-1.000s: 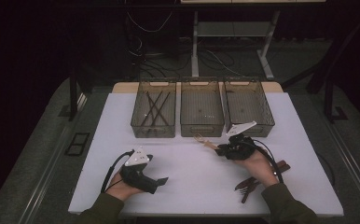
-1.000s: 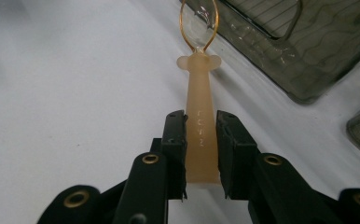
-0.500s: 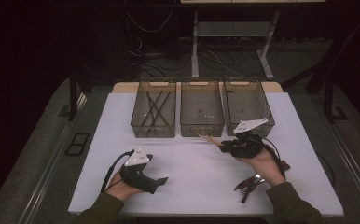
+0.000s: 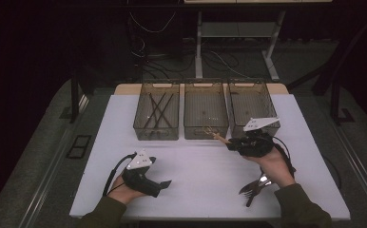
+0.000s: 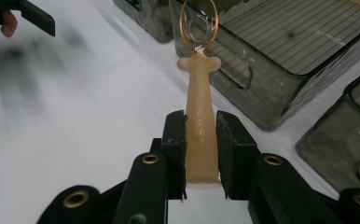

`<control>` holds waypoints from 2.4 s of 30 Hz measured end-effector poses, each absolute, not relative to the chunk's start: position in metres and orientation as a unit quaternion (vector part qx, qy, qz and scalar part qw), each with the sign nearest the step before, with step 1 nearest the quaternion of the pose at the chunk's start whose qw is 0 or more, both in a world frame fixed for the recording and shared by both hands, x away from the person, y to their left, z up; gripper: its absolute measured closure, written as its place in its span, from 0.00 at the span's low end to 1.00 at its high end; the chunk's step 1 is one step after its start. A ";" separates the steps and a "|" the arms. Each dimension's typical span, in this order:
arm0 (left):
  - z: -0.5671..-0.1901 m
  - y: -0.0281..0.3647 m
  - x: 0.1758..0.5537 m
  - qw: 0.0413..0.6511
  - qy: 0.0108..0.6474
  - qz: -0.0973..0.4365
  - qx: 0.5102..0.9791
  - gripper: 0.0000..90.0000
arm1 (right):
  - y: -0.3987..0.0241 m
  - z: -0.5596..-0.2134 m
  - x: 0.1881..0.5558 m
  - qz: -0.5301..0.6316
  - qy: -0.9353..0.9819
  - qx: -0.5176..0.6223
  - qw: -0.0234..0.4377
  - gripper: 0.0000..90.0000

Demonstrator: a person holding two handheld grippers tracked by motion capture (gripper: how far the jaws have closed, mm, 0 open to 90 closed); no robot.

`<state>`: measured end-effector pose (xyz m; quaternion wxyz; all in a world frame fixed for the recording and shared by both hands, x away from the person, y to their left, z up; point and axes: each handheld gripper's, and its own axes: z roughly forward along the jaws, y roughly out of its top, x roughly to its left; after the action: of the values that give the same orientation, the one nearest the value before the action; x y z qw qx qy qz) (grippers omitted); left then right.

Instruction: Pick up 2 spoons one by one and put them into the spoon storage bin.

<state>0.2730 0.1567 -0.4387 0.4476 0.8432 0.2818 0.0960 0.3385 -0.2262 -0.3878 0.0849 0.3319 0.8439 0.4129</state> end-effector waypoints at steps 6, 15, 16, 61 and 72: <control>-0.440 0.157 0.273 0.451 0.288 0.096 0.840 0.00 | -0.228 -0.379 0.344 0.417 0.839 0.336 0.094 0.82; -0.441 0.158 0.273 0.451 0.285 0.096 0.840 0.00 | -0.229 -0.368 0.357 0.424 0.827 0.352 0.106 0.82; -0.440 0.158 0.273 0.451 0.285 0.097 0.840 0.00 | -0.229 -0.367 0.359 0.426 0.825 0.354 0.109 0.82; -0.441 0.160 0.278 0.450 0.268 0.101 0.846 0.00 | -0.169 -0.379 0.454 0.341 0.840 0.410 0.102 0.82; -0.441 0.160 0.277 0.452 0.267 0.100 0.845 0.00 | -0.164 -0.380 0.454 0.349 0.835 0.411 0.106 0.65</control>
<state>0.2772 0.1596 -0.4412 0.4519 0.8452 0.2671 0.1005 0.4545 -0.1637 -0.3804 0.1056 0.4111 0.8354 0.3491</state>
